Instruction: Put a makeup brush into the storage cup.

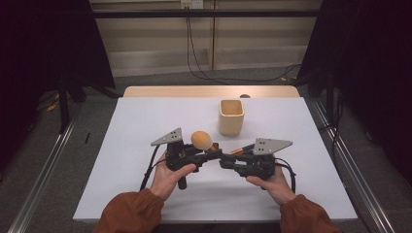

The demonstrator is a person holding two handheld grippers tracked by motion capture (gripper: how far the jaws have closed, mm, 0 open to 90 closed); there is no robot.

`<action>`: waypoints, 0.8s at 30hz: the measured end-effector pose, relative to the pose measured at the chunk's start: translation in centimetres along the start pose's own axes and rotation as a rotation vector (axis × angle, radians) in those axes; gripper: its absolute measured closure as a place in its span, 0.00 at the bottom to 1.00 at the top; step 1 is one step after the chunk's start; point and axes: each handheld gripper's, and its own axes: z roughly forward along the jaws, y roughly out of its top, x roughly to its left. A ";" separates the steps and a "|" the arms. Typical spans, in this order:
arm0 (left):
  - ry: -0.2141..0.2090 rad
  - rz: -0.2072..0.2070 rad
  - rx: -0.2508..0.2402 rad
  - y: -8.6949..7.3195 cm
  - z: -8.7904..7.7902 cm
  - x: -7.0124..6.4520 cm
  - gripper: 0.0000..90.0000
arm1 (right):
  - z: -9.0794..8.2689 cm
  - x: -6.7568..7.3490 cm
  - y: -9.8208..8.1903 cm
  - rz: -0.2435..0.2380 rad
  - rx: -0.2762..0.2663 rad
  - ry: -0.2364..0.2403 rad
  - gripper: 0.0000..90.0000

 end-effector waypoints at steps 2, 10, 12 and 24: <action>-0.002 -0.004 0.008 0.1 0.0 0.0 0.72 | 0.0 0.0 0.0 0.006 0.003 0.004 0.83; 0.005 0.027 0.026 0.4 0.0 -0.3 0.72 | 0.3 0.0 -0.1 0.011 0.011 0.006 0.82; 0.011 0.031 0.028 0.4 -0.1 -0.4 0.72 | 0.4 0.1 -0.1 0.011 0.016 0.005 0.78; 0.029 0.042 0.035 1.1 -0.8 -0.3 0.73 | 0.5 0.2 -0.1 0.026 0.031 -0.008 0.55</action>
